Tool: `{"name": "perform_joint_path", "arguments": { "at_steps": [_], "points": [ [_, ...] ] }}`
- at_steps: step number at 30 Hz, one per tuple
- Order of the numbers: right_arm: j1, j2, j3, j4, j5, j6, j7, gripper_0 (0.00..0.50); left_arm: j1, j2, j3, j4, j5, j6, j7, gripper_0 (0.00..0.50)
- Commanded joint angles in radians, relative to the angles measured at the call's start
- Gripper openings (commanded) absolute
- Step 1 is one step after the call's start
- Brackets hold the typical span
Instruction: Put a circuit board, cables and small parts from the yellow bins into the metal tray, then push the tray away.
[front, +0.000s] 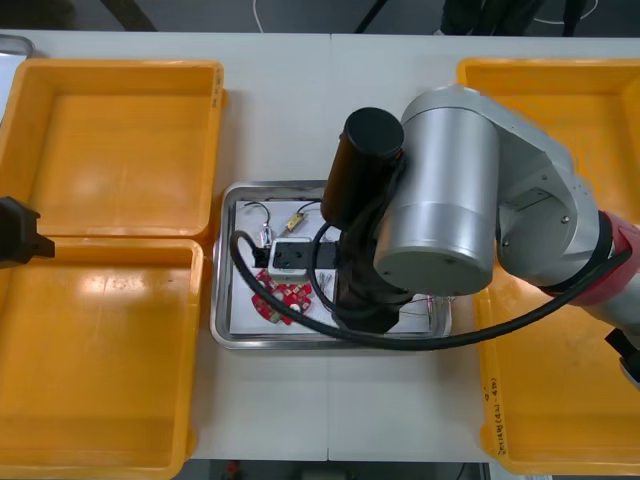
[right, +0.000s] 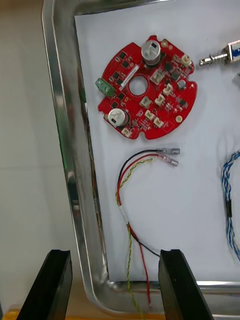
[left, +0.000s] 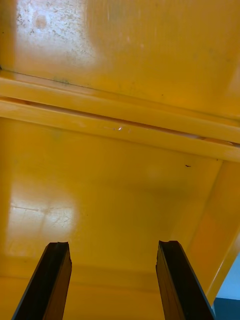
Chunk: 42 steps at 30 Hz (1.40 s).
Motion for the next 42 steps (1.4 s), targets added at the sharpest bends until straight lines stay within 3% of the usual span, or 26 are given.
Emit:
{"name": "perform_joint_path", "arguments": {
  "at_steps": [1,24,42],
  "points": [
    [-0.064,0.024,0.102,-0.005,0.036,-0.049,0.005,0.5,0.018,0.044,0.029,-0.03,0.008,0.007,-0.103,0.5],
    [-0.084,0.061,0.334,0.063,0.148,-0.11,-0.011,0.5,0.018,0.044,0.029,-0.03,0.008,0.007,-0.103,0.5],
    [-0.07,0.125,0.4,0.167,0.208,-0.125,-0.034,0.5,0.018,0.044,0.029,-0.03,0.008,0.007,-0.103,0.5]
  ]
}}
